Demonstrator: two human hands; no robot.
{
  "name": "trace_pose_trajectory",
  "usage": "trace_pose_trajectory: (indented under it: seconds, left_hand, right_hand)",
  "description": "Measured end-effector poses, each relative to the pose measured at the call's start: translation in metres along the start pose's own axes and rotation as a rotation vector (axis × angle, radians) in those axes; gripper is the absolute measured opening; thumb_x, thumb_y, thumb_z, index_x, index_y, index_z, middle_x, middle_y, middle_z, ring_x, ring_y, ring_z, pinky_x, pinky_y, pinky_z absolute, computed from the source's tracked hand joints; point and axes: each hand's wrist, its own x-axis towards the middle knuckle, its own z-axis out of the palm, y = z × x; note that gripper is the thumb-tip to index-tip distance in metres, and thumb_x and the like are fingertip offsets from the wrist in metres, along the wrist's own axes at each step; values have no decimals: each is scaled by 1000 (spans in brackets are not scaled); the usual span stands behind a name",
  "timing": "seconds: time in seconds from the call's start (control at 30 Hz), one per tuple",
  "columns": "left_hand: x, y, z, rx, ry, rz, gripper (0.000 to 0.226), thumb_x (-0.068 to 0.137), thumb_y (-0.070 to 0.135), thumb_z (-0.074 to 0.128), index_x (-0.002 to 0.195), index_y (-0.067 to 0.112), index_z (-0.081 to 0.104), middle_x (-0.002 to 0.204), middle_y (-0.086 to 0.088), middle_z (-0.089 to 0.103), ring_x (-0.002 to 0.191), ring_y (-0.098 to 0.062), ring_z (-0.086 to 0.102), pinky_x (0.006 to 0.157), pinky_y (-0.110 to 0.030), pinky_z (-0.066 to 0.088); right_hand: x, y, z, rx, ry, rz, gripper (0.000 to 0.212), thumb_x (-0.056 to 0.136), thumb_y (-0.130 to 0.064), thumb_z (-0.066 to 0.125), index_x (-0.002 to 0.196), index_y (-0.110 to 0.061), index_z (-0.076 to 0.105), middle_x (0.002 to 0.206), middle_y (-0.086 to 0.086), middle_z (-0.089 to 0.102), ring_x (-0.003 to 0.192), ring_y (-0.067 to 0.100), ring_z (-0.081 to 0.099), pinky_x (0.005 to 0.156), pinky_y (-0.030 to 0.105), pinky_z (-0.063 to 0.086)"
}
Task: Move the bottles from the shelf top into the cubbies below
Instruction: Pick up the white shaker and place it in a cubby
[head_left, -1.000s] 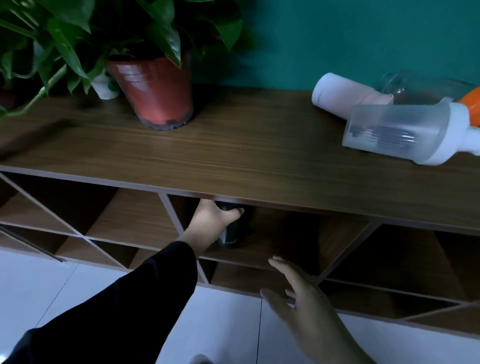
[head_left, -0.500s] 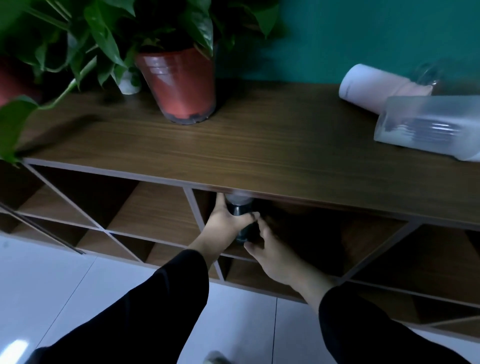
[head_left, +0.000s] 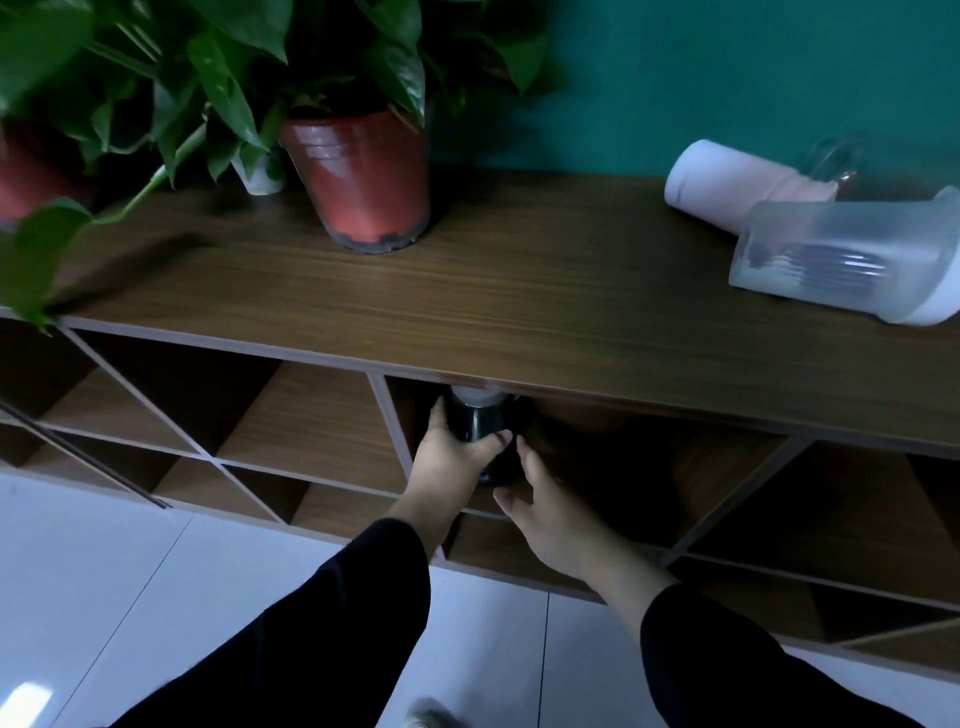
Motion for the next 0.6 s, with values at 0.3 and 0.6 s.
trace_pose_trajectory:
  seconds: [0.3,0.6]
  left_hand:
    - [-117,26,8,453,140,401,46,98,41,54,56,24,44,45,7,43,43,-6,45,45,-20,34]
    - [-120,150,-8,843,119,868,48,100,45,44,137,19,62,144,-3,58,138,-23,48,115,-45,34]
  right_hand:
    - [-116,-21,-25,-121,489,-339,36,96,-46,47,71,-21,54,60,-3,55,56,11,54,53,37,46]
    - [-164,-59,-224,-307,1137,-449,35,86,-27,67,116,-11,62,115,8,59,110,29,56,97,39,43]
